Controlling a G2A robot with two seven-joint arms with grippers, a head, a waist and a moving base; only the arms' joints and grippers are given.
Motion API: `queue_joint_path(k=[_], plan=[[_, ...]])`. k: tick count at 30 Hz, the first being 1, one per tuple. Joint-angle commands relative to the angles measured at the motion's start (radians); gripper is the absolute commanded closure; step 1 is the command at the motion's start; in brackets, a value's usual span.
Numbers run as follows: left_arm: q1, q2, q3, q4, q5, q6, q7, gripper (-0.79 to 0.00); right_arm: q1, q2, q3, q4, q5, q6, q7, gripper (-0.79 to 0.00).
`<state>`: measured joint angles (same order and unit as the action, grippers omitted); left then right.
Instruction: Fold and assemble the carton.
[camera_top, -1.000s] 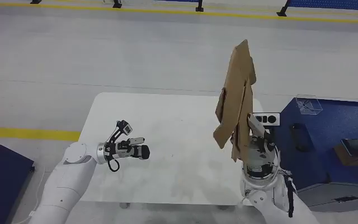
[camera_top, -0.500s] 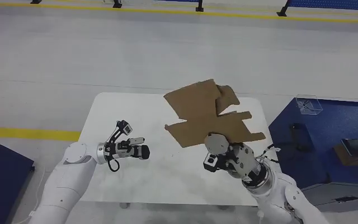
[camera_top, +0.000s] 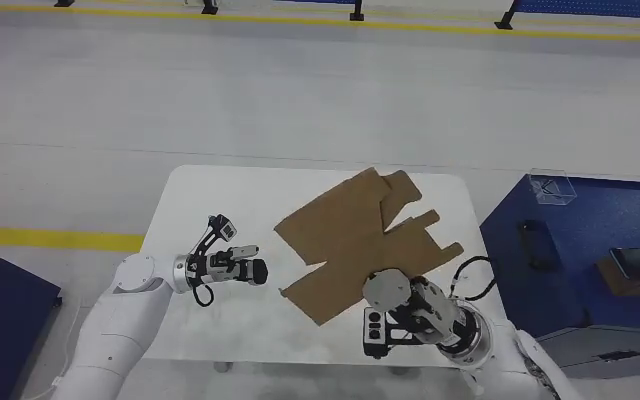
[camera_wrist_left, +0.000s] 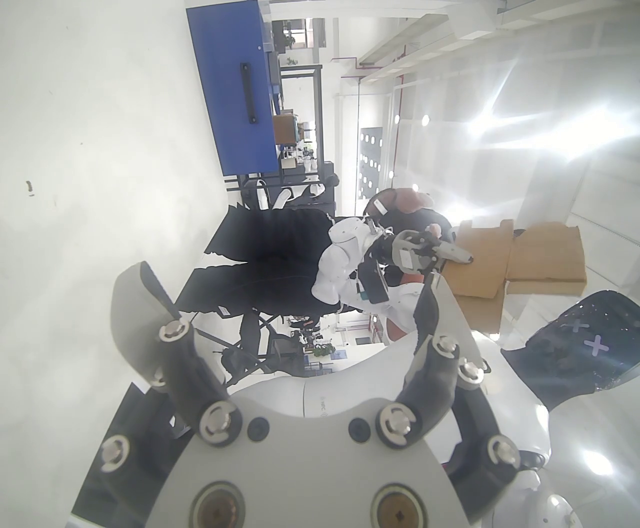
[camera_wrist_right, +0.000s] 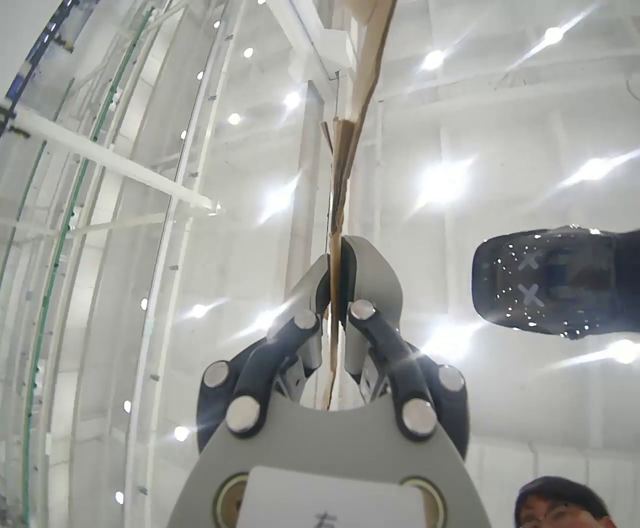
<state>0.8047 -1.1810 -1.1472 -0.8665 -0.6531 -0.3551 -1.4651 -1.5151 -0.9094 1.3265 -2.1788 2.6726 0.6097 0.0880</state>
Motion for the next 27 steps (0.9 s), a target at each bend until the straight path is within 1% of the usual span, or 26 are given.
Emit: queue_joint_path(k=[1, 3, 4, 6, 8, 12, 14, 17, 19, 20, 22, 23, 27], plan=[[0.0, 0.0, 0.0, 0.0, 0.0, 0.0, 0.0, -0.785, 0.02, -0.009, 0.028, 0.001, -0.114, -0.102, 0.088, 0.0], [0.0, 0.0, 0.0, 0.0, 0.0, 0.0, 0.0, -0.785, 0.044, -0.017, 0.049, -0.003, -0.251, -0.215, 0.166, 0.0], [0.0, 0.0, 0.0, 0.0, 0.0, 0.0, 0.0, -0.785, 0.056, -0.022, 0.061, -0.001, -0.325, -0.287, 0.202, 0.0], [0.0, 0.0, 0.0, 0.0, 0.0, 0.0, 0.0, -0.785, 0.087, -0.029, 0.081, -0.002, -0.515, -0.426, 0.265, 0.0], [0.0, 0.0, 0.0, 0.0, 0.0, 0.0, 0.0, -0.785, 0.11, -0.037, 0.088, -0.003, -0.62, -0.539, 0.327, 0.0], [0.0, 0.0, 0.0, 0.0, 0.0, 0.0, 0.0, -0.785, 0.16, -0.047, 0.123, 0.02, -1.001, -0.798, 0.47, 0.0], [0.0, 0.0, 0.0, 0.0, 0.0, 0.0, 0.0, -0.785, 0.176, -0.052, 0.129, 0.042, -1.154, -0.904, 0.524, 0.0], [0.0, 0.0, 0.0, 0.0, 0.0, 0.0, 0.0, -0.785, 0.195, -0.057, 0.139, 0.067, -1.329, -0.997, 0.576, 0.0], [0.0, 0.0, 0.0, 0.0, 0.0, 0.0, 0.0, -0.785, 0.2, -0.059, 0.149, 0.089, -1.468, -1.065, 0.638, 0.0], [0.0, 0.0, 0.0, 0.0, 0.0, 0.0, 0.0, -0.785, 0.195, -0.06, 0.141, 0.095, -1.492, -1.07, 0.661, 0.0], [0.0, 0.0, 0.0, 0.0, 0.0, 0.0, 0.0, -0.785, 0.195, -0.061, 0.155, 0.124, -1.605, -1.12, 0.704, 0.0], [0.0, 0.0, 0.0, 0.0, 0.0, 0.0, 0.0, -0.785, 0.19, -0.062, 0.148, 0.13, -1.633, -1.125, 0.724, 0.0], [0.0, 0.0, 0.0, 0.0, 0.0, 0.0, 0.0, -0.785, 0.185, -0.062, 0.159, 0.18, -1.836, -1.185, 0.798, 0.0]])
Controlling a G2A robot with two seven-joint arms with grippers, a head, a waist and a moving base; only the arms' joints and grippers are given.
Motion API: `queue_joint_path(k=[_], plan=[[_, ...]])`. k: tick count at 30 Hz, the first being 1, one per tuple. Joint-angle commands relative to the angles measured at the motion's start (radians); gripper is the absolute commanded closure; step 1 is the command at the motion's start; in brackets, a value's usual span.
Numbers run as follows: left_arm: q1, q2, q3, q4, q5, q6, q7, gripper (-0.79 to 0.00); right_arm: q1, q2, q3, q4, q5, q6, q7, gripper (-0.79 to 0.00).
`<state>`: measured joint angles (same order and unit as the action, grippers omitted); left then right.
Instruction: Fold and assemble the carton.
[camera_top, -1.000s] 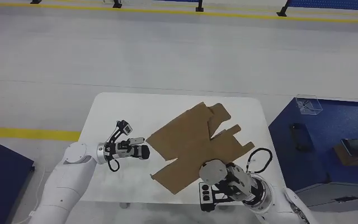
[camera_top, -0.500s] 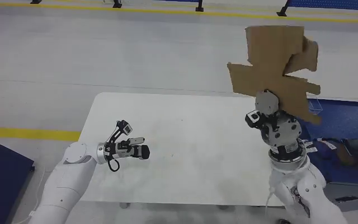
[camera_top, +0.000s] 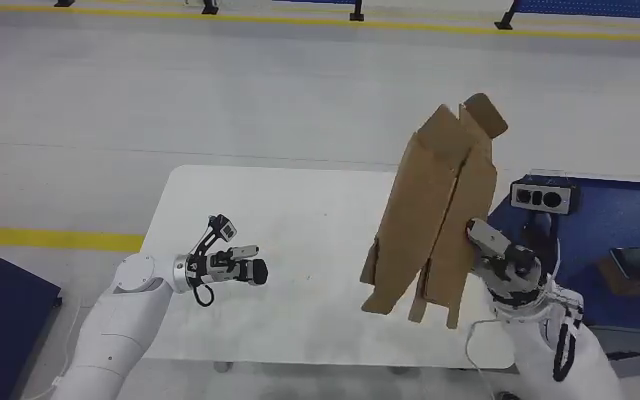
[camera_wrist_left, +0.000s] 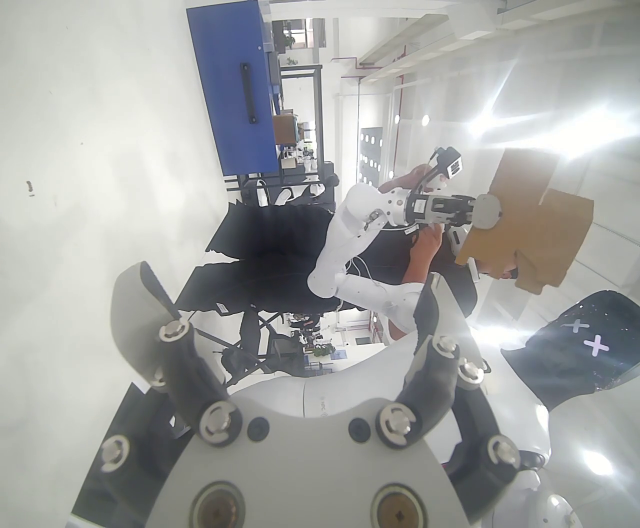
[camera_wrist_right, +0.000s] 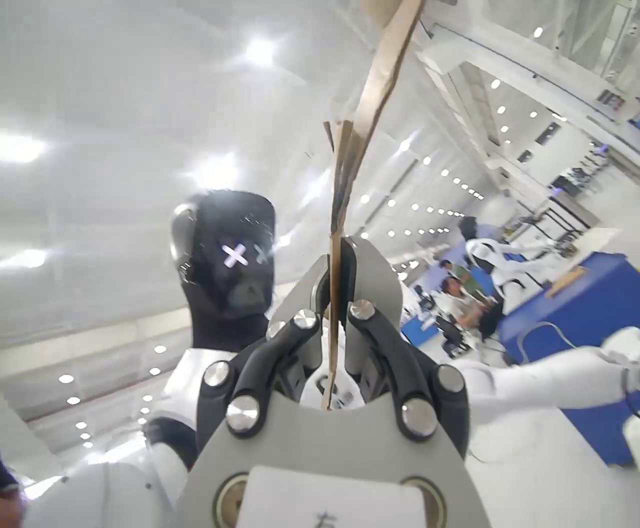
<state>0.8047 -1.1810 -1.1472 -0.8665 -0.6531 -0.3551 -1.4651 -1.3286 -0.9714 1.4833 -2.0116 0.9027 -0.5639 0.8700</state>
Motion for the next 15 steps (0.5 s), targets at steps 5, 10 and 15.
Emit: queue_joint_path(k=[5, 10, 15], plan=[[0.0, 0.0, 0.0, 0.0, 0.0, 0.0, 0.0, -0.785, -0.015, 0.0, -0.018, 0.075, -0.326, -0.019, 0.047, 0.0], [0.0, 0.0, 0.0, 0.0, 0.0, 0.0, 0.0, -0.785, -0.007, -0.005, -0.094, 0.157, -0.459, 0.056, 0.04, 0.0], [0.0, 0.0, 0.0, 0.0, 0.0, 0.0, 0.0, -0.785, 0.019, -0.017, -0.166, 0.201, -0.508, 0.058, 0.0, 0.0]])
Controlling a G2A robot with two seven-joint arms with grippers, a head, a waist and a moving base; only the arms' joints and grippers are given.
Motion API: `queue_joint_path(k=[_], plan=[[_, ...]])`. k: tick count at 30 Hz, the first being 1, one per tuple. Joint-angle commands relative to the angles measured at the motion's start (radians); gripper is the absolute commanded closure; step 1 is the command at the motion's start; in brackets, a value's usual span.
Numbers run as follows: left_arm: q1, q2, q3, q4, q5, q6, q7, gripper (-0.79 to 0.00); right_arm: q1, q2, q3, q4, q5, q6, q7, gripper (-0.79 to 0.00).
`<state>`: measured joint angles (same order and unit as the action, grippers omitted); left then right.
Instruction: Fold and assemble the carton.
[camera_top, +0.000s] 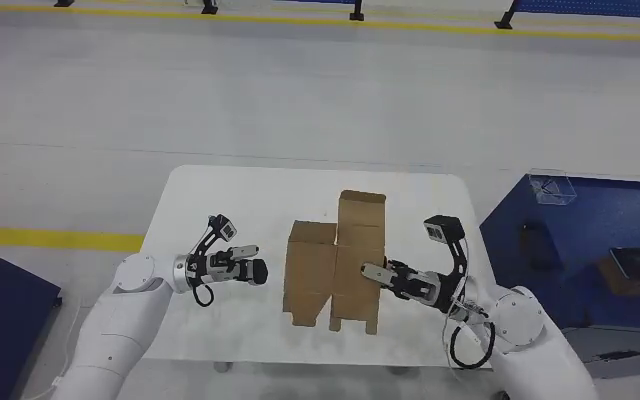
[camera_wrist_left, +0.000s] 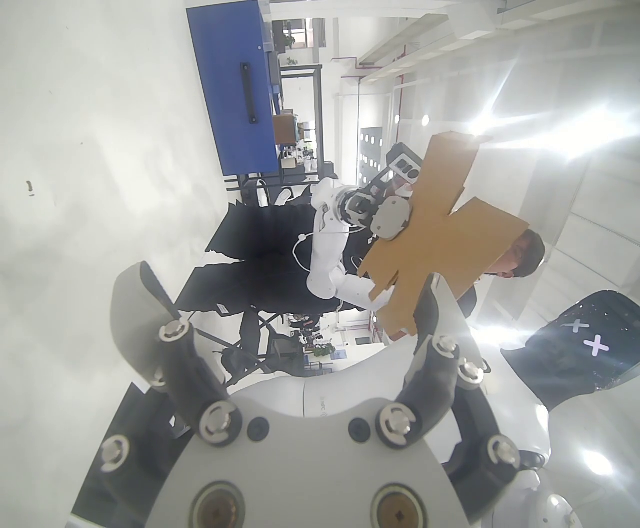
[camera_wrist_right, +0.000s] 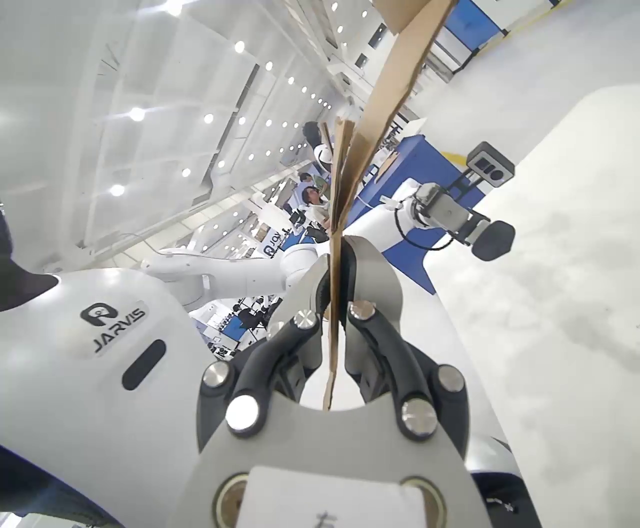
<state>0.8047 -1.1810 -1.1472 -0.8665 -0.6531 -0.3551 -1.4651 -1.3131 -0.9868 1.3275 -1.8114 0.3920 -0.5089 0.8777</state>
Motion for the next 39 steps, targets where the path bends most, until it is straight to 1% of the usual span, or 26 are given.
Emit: queue_joint_path(k=[1, 22, 24, 25, 27, 30, 32, 35, 37, 39], plan=[[0.0, 0.0, 0.0, 0.0, 0.0, 0.0, 0.0, -0.785, 0.009, -0.003, -0.017, 0.006, -0.005, 0.004, -0.015, 0.0], [0.0, 0.0, 0.0, 0.0, 0.0, 0.0, 0.0, -0.785, 0.013, -0.005, -0.02, 0.008, -0.008, 0.006, -0.022, 0.0], [0.018, -0.002, -0.008, -0.042, -0.032, -0.001, 0.036, -0.785, 0.012, -0.005, -0.019, 0.042, -0.007, 0.036, -0.041, 0.0], [0.026, -0.001, -0.013, -0.061, -0.041, -0.004, 0.043, -0.785, 0.022, -0.005, -0.021, 0.066, -0.008, 0.051, -0.03, 0.0], [0.043, 0.002, -0.032, -0.099, -0.048, -0.041, 0.074, -0.785, 0.047, -0.006, -0.029, 0.115, -0.017, 0.055, -0.008, 0.0], [0.08, 0.008, -0.047, -0.173, -0.049, -0.046, 0.094, -0.785, 0.082, -0.011, -0.059, 0.176, -0.026, 0.063, 0.026, 0.0], [0.105, 0.01, -0.042, -0.231, -0.014, -0.033, 0.114, -0.785, 0.103, -0.015, -0.08, 0.206, -0.024, 0.059, 0.042, 0.0], [0.142, 0.013, -0.027, -0.31, 0.072, -0.031, 0.181, -0.785, 0.129, -0.021, -0.11, 0.238, -0.015, 0.056, 0.059, 0.0], [0.162, 0.011, -0.011, -0.356, 0.079, -0.003, 0.199, -0.785, 0.143, -0.025, -0.123, 0.253, -0.013, 0.052, 0.063, 0.0], [0.174, 0.011, -0.002, -0.382, 0.093, 0.004, 0.219, -0.785, 0.157, -0.028, -0.135, 0.269, -0.019, 0.066, 0.067, 0.0]])
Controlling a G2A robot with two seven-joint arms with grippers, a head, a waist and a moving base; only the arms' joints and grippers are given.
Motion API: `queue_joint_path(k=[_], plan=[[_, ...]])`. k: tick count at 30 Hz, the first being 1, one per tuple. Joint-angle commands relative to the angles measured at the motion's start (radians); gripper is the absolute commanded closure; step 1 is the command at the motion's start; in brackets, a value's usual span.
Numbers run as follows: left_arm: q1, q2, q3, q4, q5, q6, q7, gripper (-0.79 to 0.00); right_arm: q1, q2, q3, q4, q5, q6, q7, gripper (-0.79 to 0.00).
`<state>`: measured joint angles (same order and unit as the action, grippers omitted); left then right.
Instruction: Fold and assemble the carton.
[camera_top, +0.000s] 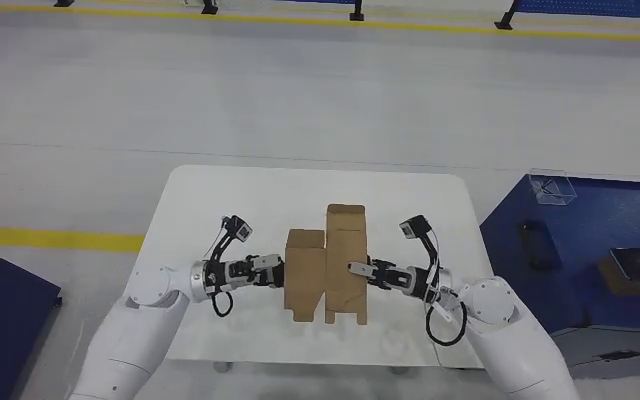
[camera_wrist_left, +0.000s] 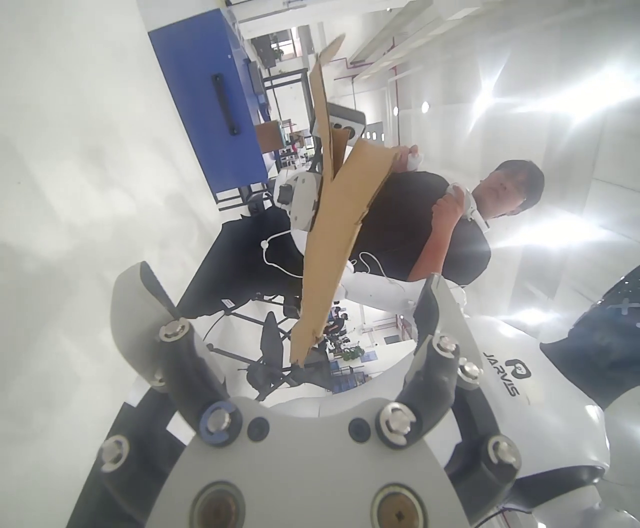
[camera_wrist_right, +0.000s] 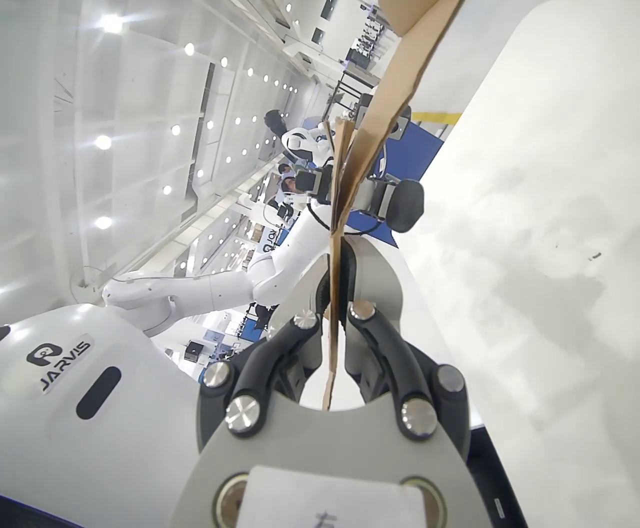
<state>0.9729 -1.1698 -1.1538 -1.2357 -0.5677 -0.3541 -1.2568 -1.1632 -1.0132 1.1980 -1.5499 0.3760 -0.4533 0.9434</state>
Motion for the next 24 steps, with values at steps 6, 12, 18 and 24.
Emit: queue_joint_path(k=[6, 12, 18, 24], plan=[[0.01, -0.009, 0.031, -0.03, -0.032, -0.002, 0.022, -0.292, 0.035, -0.006, -0.021, 0.025, -0.016, 0.041, 0.003, 0.0], [-0.008, -0.018, 0.064, -0.011, -0.021, -0.02, 0.039, -0.126, 0.043, -0.009, -0.032, 0.031, -0.014, 0.048, 0.021, 0.0], [-0.026, -0.026, 0.083, 0.012, -0.034, -0.043, 0.038, 0.0, 0.051, -0.011, -0.032, 0.044, 0.025, 0.06, 0.051, 0.0], [-0.037, -0.03, 0.087, 0.027, -0.046, -0.064, 0.026, 0.0, 0.073, -0.011, -0.023, 0.129, 0.142, 0.159, 0.132, -0.785]])
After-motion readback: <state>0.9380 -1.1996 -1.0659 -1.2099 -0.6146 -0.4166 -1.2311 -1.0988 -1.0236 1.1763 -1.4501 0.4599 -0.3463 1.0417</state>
